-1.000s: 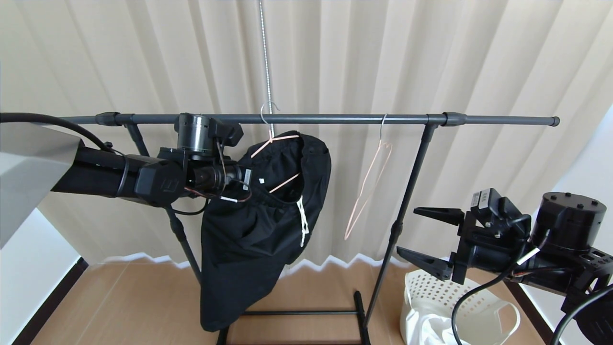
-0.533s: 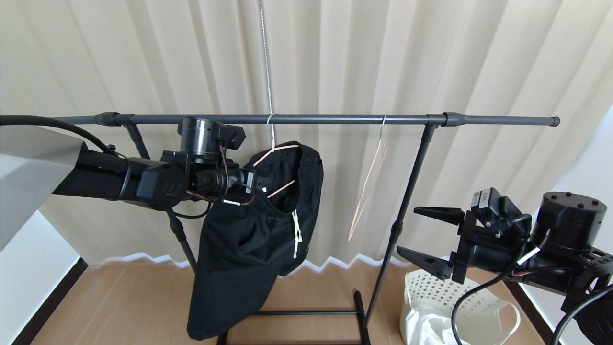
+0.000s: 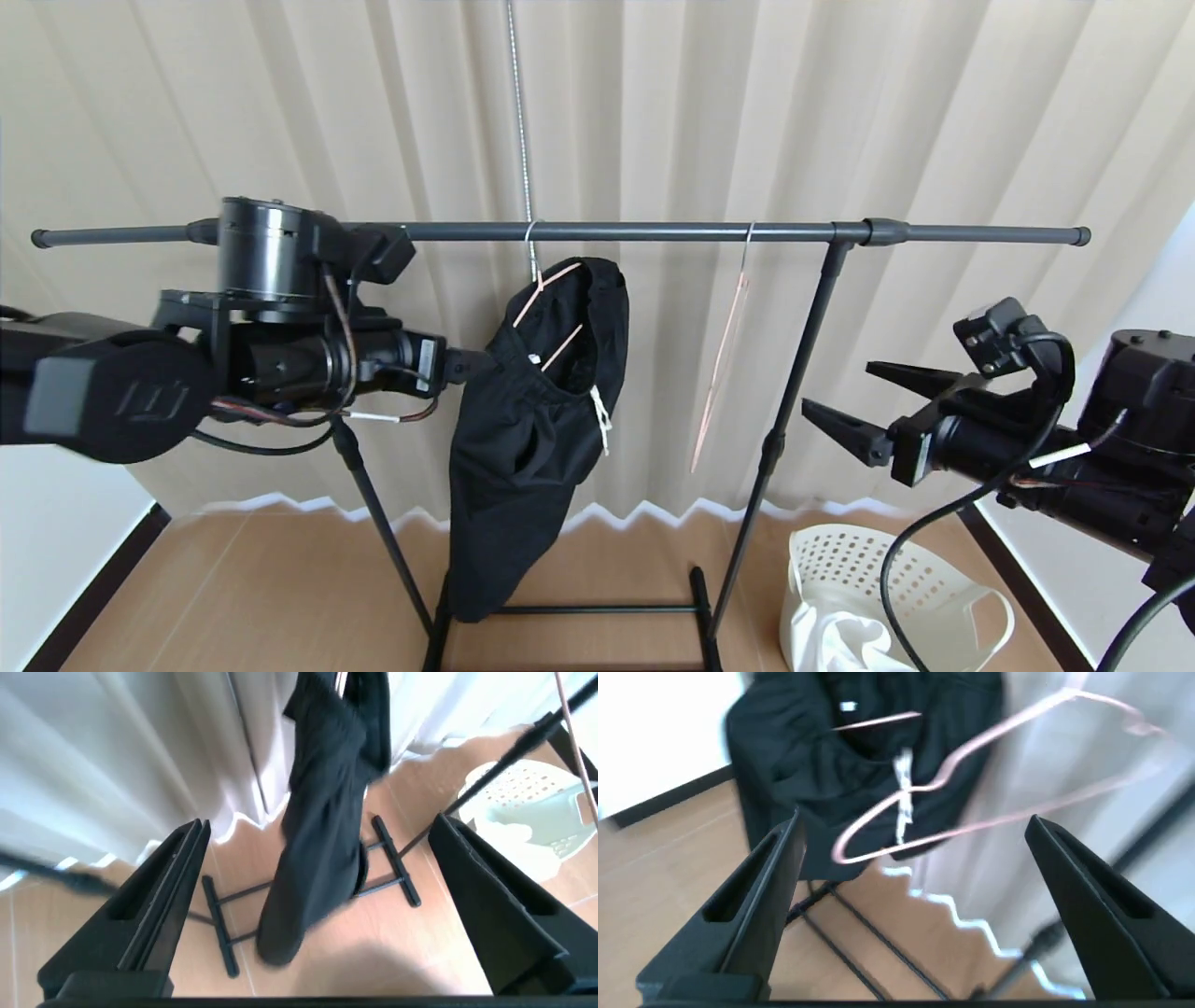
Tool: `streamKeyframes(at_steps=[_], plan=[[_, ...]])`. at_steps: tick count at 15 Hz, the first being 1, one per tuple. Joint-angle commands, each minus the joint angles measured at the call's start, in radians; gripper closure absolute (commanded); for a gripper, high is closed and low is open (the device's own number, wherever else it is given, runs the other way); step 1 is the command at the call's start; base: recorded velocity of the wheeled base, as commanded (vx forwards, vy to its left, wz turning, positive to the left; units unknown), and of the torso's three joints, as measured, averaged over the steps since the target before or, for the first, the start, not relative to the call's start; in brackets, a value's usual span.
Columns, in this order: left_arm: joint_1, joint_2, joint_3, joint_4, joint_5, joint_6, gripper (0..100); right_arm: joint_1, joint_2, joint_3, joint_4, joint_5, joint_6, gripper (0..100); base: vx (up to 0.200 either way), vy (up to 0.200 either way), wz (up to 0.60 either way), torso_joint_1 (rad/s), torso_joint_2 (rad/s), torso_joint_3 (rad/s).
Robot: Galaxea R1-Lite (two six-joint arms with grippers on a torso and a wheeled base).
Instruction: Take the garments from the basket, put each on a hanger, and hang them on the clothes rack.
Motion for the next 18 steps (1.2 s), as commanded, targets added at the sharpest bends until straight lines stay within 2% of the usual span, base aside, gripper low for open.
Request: streamKeyframes(at_steps=[1, 2, 3, 6, 7, 8, 11, 13, 16, 18], plan=[[0.034, -0.252, 0.21, 0.0, -0.006, 0.0, 0, 0.08, -0.187, -0.073, 0.243, -0.222, 0.101, 0, 0.0, 0.0, 0.0, 0.0, 0.0, 0.0], [0.036, -0.279, 0.24, 0.0, -0.006, -0.002, 0, 0.093, -0.216, -0.067, 0.277, -0.238, 0.127, 0, 0.0, 0.0, 0.0, 0.0, 0.0, 0.0], [0.034, -0.351, 0.319, -0.003, -0.008, -0.002, 0, 0.1, -0.299, -0.006, 0.312, -0.253, 0.152, 0, 0.0, 0.0, 0.0, 0.0, 0.0, 0.0], [0.033, -0.514, 0.464, -0.005, -0.009, -0.002, 0, 0.124, -0.45, 0.172, 0.312, -0.285, 0.147, 0, 0.0, 0.0, 0.0, 0.0, 0.0, 0.0], [0.031, -0.543, 0.492, -0.003, -0.008, -0.002, 0, 0.129, -0.478, 0.203, 0.312, -0.29, 0.145, 0, 0.0, 0.0, 0.0, 0.0, 0.0, 0.0], [0.031, -0.615, 0.576, -0.005, -0.008, 0.0, 0, 0.135, -0.558, 0.275, 0.314, -0.291, 0.136, 0, 0.0, 0.0, 0.0, 0.0, 0.0, 0.0], [0.033, -0.756, 0.716, -0.006, -0.008, 0.001, 0, 0.133, -0.716, 0.382, 0.348, -0.296, 0.107, 0, 0.0, 0.0, 0.0, 0.0, 0.0, 0.0], [0.034, -0.865, 0.783, 0.0, -0.008, 0.003, 0, 0.135, -0.891, 0.422, 0.467, -0.297, 0.073, 0, 0.0, 0.0, 0.0, 0.0, 0.0, 0.0], [0.034, -1.01, 0.909, 0.0, -0.006, 0.006, 0, 0.138, -1.199, 0.436, 0.772, -0.279, -0.026, 0, 0.0, 0.0, 0.0, 0.0, 0.0, 0.0], [0.034, -1.109, 0.969, 0.008, -0.006, 0.004, 0, 0.136, -1.371, 0.436, 0.944, -0.244, -0.029, 0, 0.0, 0.0, 0.0, 0.0, 0.0, 0.0]])
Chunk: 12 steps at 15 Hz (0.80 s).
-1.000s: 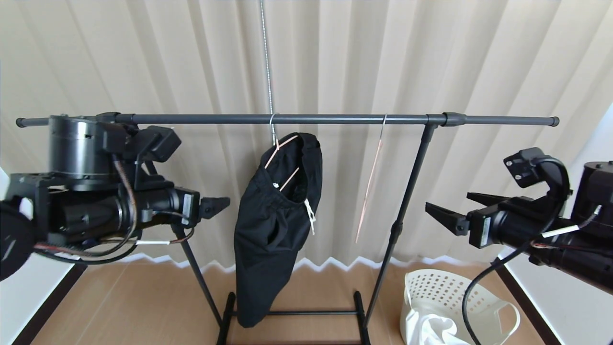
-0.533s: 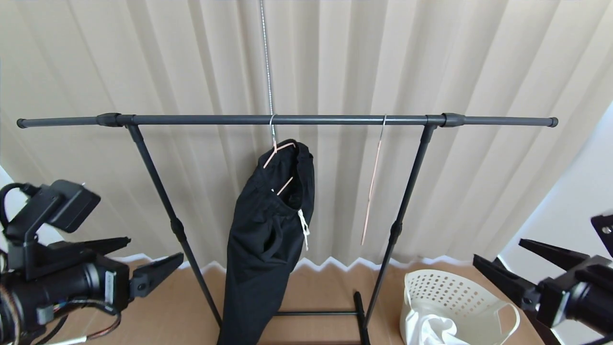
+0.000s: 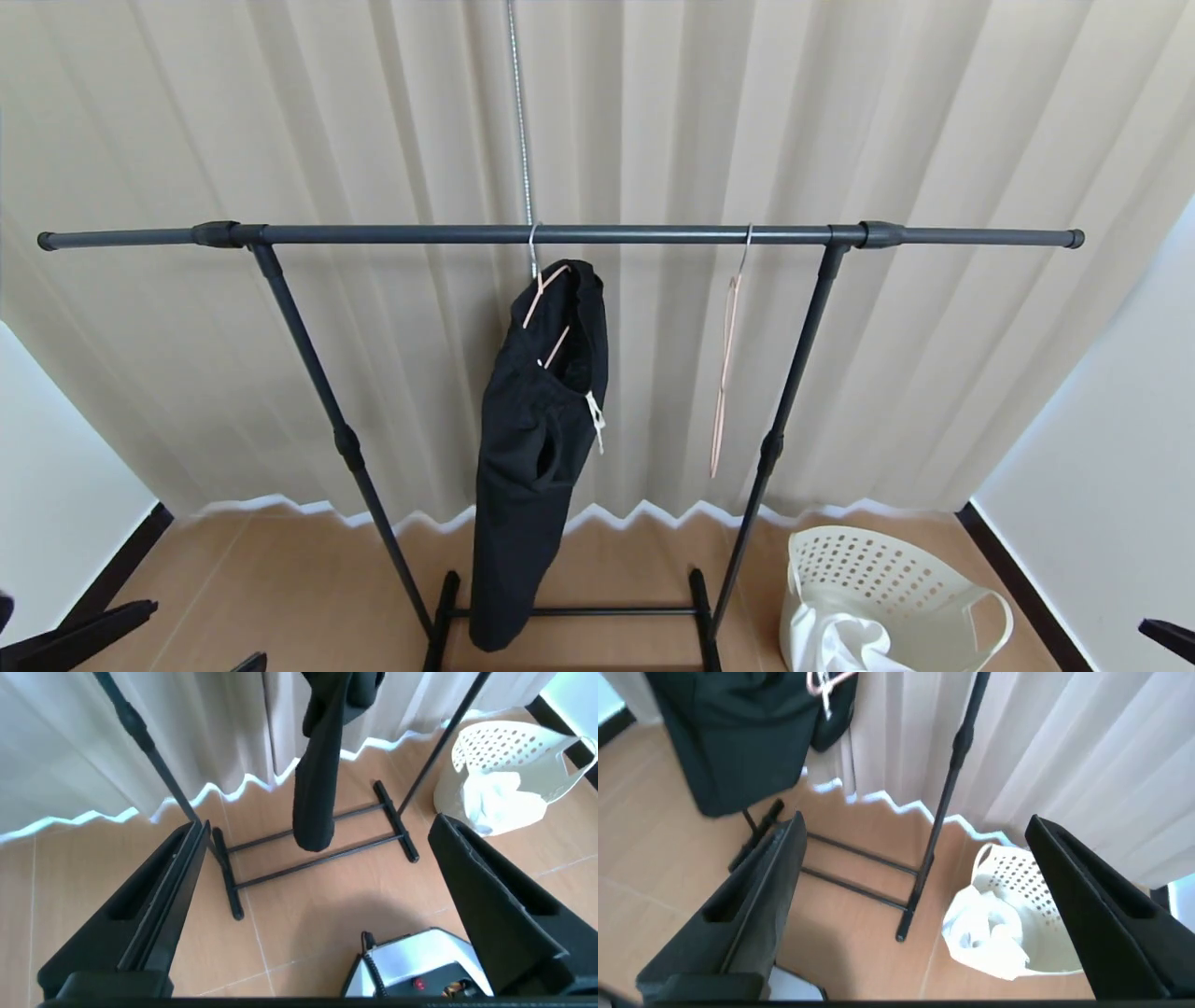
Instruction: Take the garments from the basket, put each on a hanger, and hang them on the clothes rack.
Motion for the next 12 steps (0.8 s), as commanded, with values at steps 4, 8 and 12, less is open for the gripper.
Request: streamKeyframes(at_steps=[4, 8, 12], plan=[[0.0, -0.324, 0.091, 0.168, 0.0, 0.002, 0, -0.029, -0.368, 0.033, 0.23, 0.02, -0.006, 0, 0.0, 0.0, 0.0, 0.0, 0.0, 0.0], [0.043, -0.565, 0.083, 0.349, 0.013, 0.011, 0, -0.204, -0.388, 0.033, 0.232, -0.022, -0.005, 0, 0.0, 0.0, 0.0, 0.0, 0.0, 0.0], [0.12, -0.636, 0.098, 0.334, 0.083, 0.033, 0, -0.3, -0.458, 0.033, 0.232, -0.022, -0.003, 0, 0.0, 0.0, 0.0, 0.0, 0.0, 0.0]])
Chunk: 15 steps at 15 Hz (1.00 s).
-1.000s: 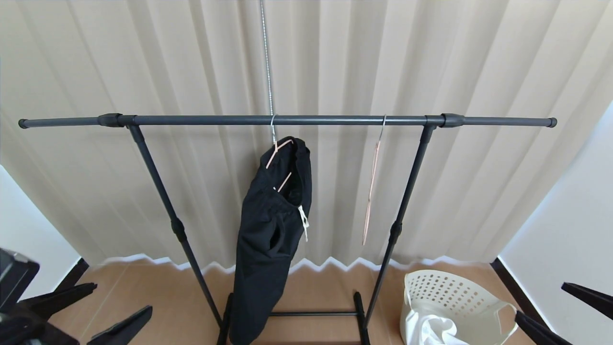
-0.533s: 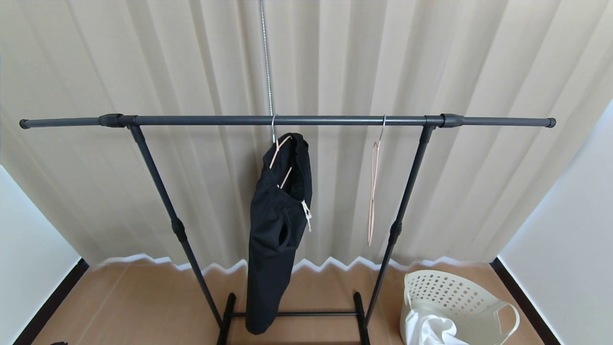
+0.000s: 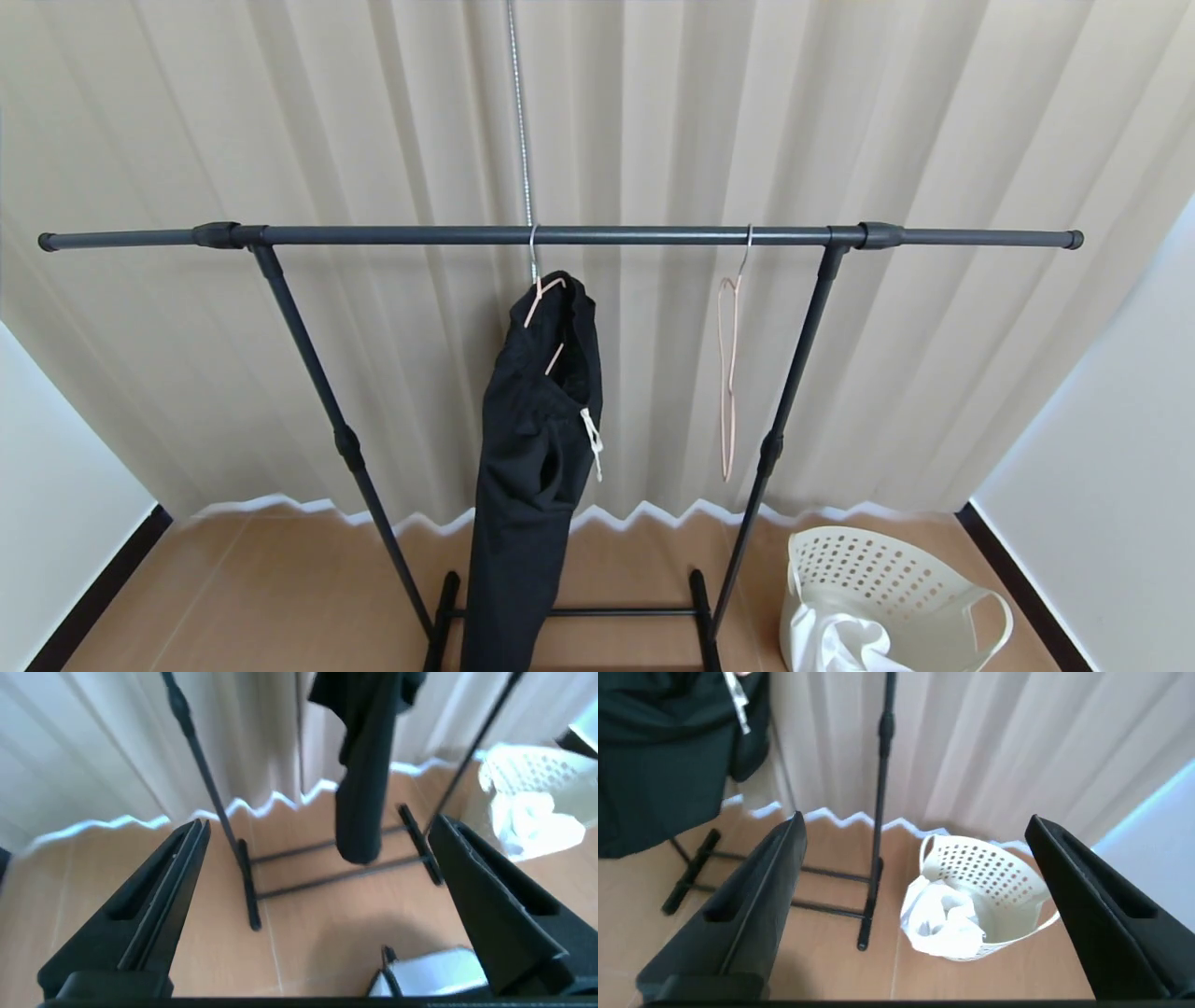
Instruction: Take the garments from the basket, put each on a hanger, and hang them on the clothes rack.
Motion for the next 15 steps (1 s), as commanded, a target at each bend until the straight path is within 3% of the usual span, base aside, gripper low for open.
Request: streamKeyframes(at_steps=[1, 4, 7, 10, 15], plan=[[0.021, -0.057, 0.014, -0.015, 0.054, 0.002, 0, -0.069, -0.051, 0.0, 0.0, 0.0, -0.001, 0, 0.0, 0.0, 0.0, 0.0, 0.0, 0.0], [0.021, -0.057, 0.016, -0.019, 0.051, -0.021, 0, -0.101, -0.125, 0.003, -0.009, 0.015, 0.007, 0, 0.0, 0.0, 0.0, 0.0, 0.0, 0.0], [0.021, -0.057, 0.027, -0.035, -0.027, -0.046, 0, -0.101, -0.125, 0.002, -0.009, 0.045, 0.007, 0, 0.0, 0.0, 0.0, 0.0, 0.0, 0.0], [0.019, -0.058, 0.027, -0.035, -0.04, -0.061, 0, -0.101, -0.125, 0.002, -0.006, 0.078, 0.03, 0, 0.0, 0.0, 0.0, -0.007, 0.02, 0.012], [0.019, -0.057, 0.025, -0.035, -0.043, -0.086, 0, -0.101, -0.125, 0.002, -0.006, 0.078, 0.035, 0, 0.0, 0.0, 0.0, -0.138, 0.32, 0.175]])
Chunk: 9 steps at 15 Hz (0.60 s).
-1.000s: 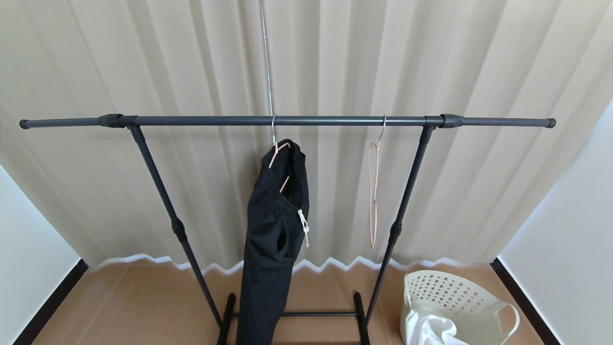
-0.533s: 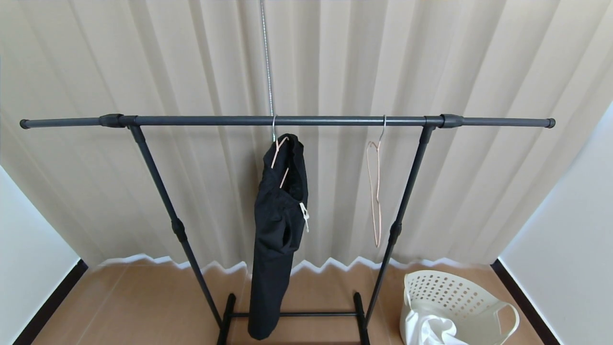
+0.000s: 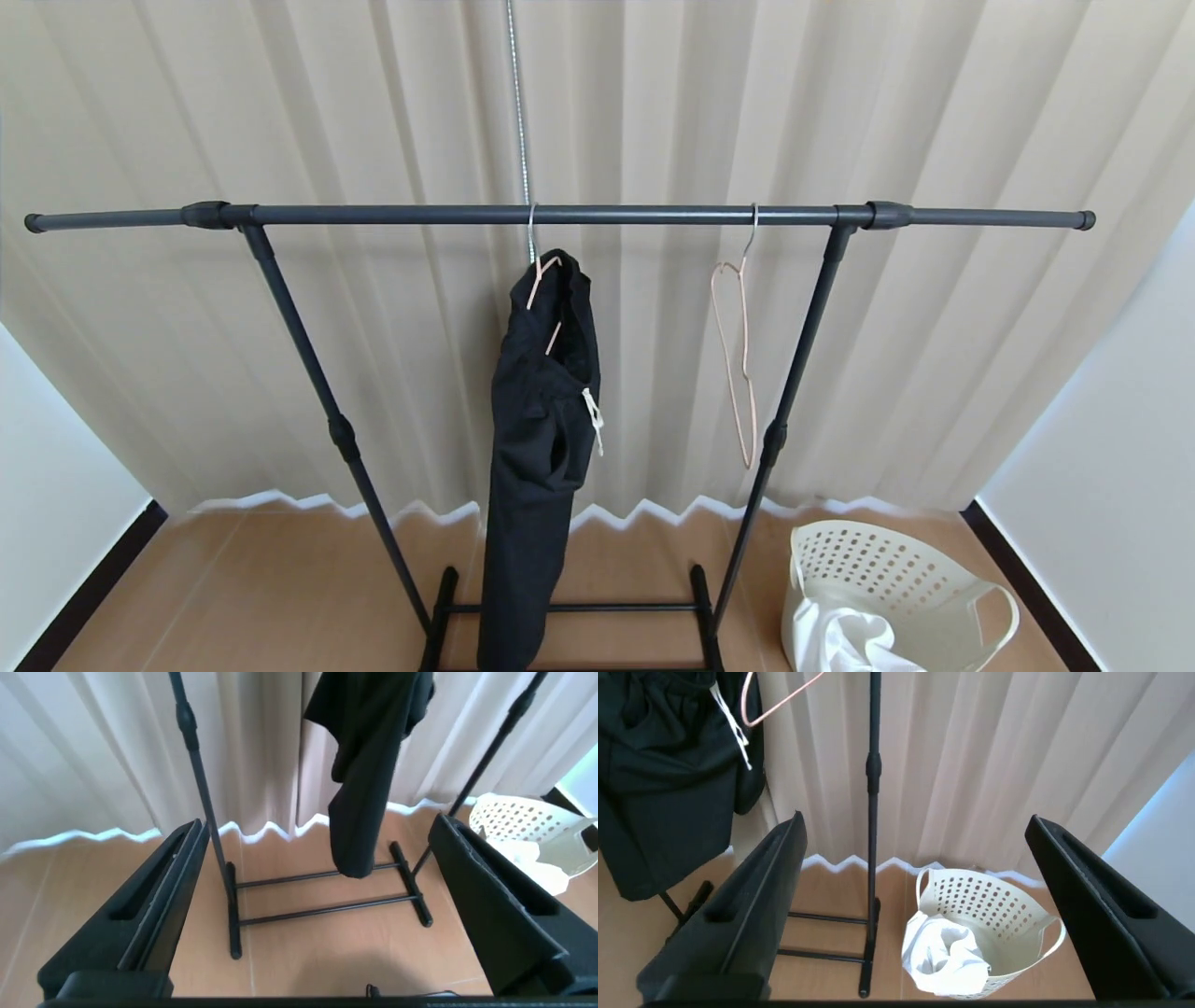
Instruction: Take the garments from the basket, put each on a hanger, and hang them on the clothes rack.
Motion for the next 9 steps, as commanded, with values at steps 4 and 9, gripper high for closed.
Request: streamKeyframes(at_steps=[4, 9], plan=[[0.058, 0.013, 0.001, 0.0, 0.008, 0.035, 0, 0.0, 0.001, 0.0, 0.0, 0.001, 0.004, 0, 0.0, 0.0, 0.0, -0.152, 0.36, 0.2], [0.058, 0.015, 0.005, -0.004, 0.113, -0.01, 0, 0.0, 0.001, 0.0, -0.003, 0.0, 0.007, 0, 0.0, 0.0, 0.0, -0.159, 0.38, 0.222]])
